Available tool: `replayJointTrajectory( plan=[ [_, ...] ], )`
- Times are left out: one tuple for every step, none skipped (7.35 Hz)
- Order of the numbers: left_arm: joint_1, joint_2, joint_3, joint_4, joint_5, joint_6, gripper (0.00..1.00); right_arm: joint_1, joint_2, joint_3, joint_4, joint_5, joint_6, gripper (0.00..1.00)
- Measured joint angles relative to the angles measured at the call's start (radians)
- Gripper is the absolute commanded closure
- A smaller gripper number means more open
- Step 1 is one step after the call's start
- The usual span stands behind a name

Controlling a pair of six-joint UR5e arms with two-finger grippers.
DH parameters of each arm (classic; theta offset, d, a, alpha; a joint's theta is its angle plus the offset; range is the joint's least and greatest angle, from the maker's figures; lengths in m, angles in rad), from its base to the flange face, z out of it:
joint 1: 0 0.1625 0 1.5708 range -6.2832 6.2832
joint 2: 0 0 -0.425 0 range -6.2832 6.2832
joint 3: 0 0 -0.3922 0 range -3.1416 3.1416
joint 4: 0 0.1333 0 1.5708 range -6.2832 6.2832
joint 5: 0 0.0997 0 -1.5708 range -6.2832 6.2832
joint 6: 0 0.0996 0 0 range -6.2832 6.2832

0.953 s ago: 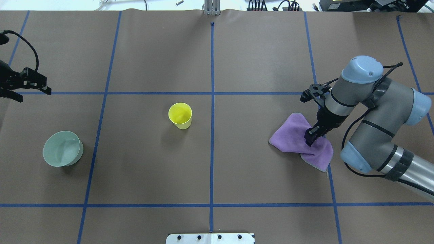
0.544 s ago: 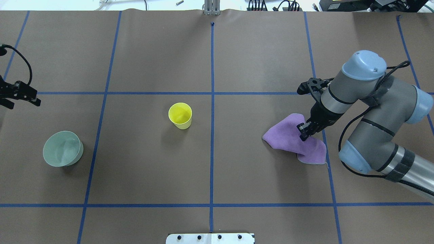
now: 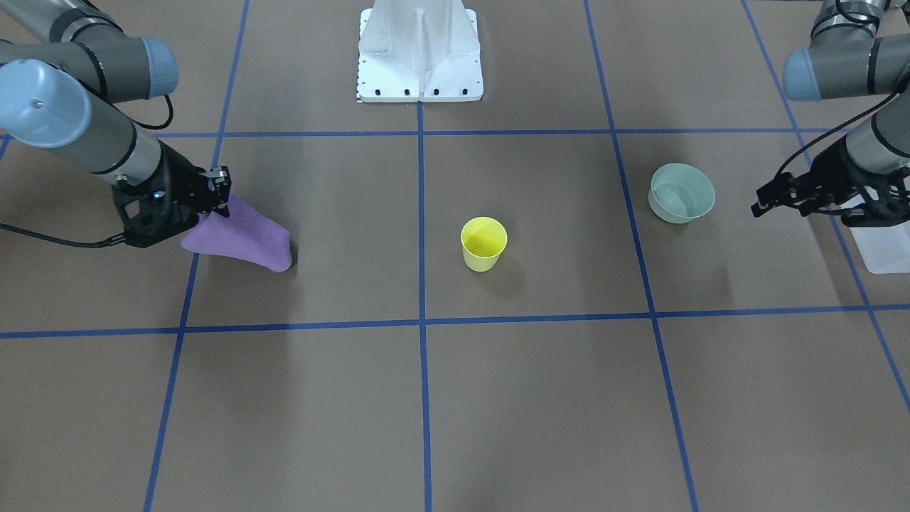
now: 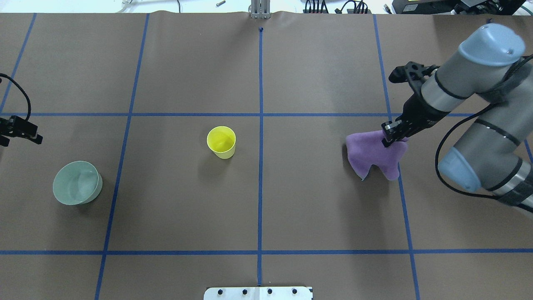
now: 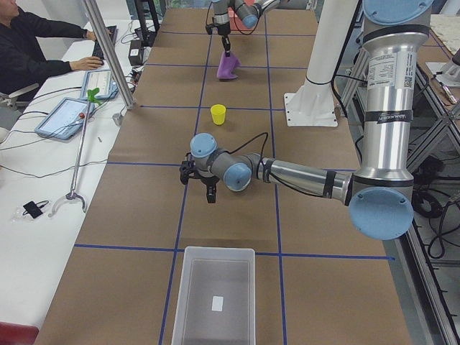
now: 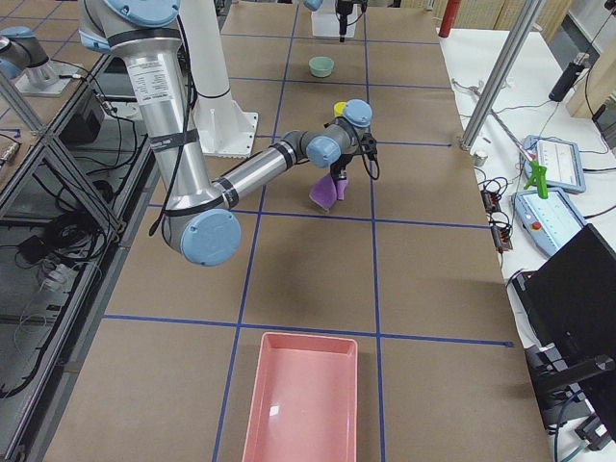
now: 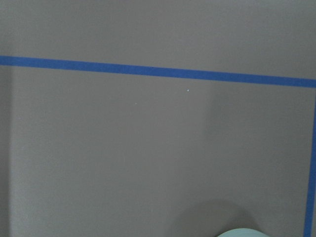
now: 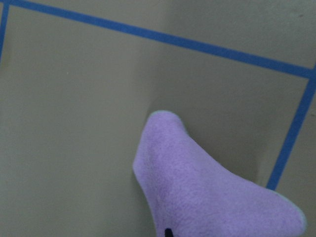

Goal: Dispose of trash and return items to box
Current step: 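Lift the lilac cloth with the right gripper while the left reaches the bowl, then carry the cloth to the pink bin while the left gripper lifts the bowl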

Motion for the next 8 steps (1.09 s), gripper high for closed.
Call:
replayJointTrajectory(
  plan=[
    [0.030, 0.006, 0.023, -0.069, 0.001, -0.049, 0.02, 0.075, -0.010, 0.022, -0.015, 0.032, -0.005, 1.00],
    [0.071, 0.010, 0.033, -0.140, 0.001, -0.126, 0.02, 0.145, -0.018, 0.033, -0.022, 0.065, -0.007, 1.00],
    [0.109, 0.016, 0.036, -0.199, 0.003, -0.191, 0.02, 0.210, -0.029, 0.039, -0.024, 0.093, -0.009, 1.00],
    [0.144, 0.022, 0.037, -0.235, 0.013, -0.226, 0.03, 0.270, -0.052, 0.049, -0.024, 0.117, -0.016, 1.00],
    [0.175, 0.027, 0.039, -0.252, 0.030, -0.238, 0.27, 0.316, -0.084, 0.068, -0.024, 0.128, -0.022, 1.00],
    [0.199, 0.029, 0.041, -0.263, 0.043, -0.242, 0.70, 0.351, -0.114, 0.083, -0.025, 0.133, -0.025, 1.00],
    [0.213, 0.029, 0.040, -0.269, 0.050, -0.243, 1.00, 0.388, -0.144, 0.091, -0.025, 0.133, -0.032, 1.00],
    [0.217, 0.029, 0.039, -0.270, 0.052, -0.244, 1.00, 0.426, -0.176, 0.091, -0.025, 0.131, -0.063, 1.00]
  ],
)
